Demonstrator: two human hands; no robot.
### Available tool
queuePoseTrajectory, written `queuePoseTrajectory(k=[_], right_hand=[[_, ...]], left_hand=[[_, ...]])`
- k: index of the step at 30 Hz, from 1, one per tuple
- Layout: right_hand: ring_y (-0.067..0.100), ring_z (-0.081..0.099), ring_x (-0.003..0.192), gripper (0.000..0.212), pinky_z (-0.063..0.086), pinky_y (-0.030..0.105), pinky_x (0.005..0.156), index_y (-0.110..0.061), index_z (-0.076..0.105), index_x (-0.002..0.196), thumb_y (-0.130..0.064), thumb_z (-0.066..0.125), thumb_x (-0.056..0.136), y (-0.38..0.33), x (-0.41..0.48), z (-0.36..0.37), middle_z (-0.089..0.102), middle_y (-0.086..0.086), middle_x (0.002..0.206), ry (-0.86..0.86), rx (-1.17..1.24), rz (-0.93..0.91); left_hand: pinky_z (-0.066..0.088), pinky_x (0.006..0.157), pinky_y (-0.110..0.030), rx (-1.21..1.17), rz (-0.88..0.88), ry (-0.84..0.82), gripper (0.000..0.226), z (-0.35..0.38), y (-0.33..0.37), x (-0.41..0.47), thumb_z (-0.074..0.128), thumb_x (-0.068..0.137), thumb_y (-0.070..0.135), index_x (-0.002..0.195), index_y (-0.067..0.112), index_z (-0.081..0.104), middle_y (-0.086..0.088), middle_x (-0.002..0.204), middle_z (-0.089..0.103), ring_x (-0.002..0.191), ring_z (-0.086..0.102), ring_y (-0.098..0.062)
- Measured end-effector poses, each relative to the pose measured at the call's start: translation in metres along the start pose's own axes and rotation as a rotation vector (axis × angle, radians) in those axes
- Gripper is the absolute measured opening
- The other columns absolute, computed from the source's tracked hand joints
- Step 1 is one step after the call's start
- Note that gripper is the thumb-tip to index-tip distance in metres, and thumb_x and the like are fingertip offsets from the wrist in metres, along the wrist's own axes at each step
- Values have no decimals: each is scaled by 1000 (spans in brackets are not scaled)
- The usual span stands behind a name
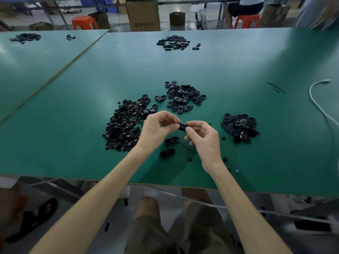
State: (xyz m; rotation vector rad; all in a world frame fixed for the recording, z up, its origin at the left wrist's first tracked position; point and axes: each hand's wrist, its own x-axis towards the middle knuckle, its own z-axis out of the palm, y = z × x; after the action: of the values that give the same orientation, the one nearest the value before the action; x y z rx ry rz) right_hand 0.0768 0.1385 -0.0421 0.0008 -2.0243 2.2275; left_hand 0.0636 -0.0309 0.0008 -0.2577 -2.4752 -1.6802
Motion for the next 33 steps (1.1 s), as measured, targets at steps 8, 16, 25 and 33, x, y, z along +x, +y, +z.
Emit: queuePoseTrajectory(k=[8,16,25,33], right_hand=[[12,70,71,10,53,23,60,-13,73,102,-5,73,95,0,-1,0,76,-3,84,-5,12,0],[11,70,71,12,53,23,60,-12,73,102,-4,74,93,-2,-2,-1,76,-3,86,-10,4,5],[12,70,70,12,53,25,61,-10,72,103,-4,74,93,-2,-3,0,75,1,88,-1,-11,0],[13,69,71,12,52,25,61,-12,72,102,-5,74,93,-1,-3,-1,75,-1,88,-9,-13,3]], left_hand=[[61,87,-39,-58,-103,30,17,11,-3,-4,84,80,1,88,12,74,-3,89,79,87,75,-22],[60,79,-31,-38,-137,70,15,15,-2,-6,84,81,5,86,14,74,-5,86,78,79,72,-17],[60,77,-32,-10,-172,62,15,13,-1,-6,85,80,7,85,16,74,-4,85,78,77,71,-15],[57,72,-24,26,-186,48,14,13,2,-7,85,82,9,86,16,74,0,81,78,73,71,-11]])
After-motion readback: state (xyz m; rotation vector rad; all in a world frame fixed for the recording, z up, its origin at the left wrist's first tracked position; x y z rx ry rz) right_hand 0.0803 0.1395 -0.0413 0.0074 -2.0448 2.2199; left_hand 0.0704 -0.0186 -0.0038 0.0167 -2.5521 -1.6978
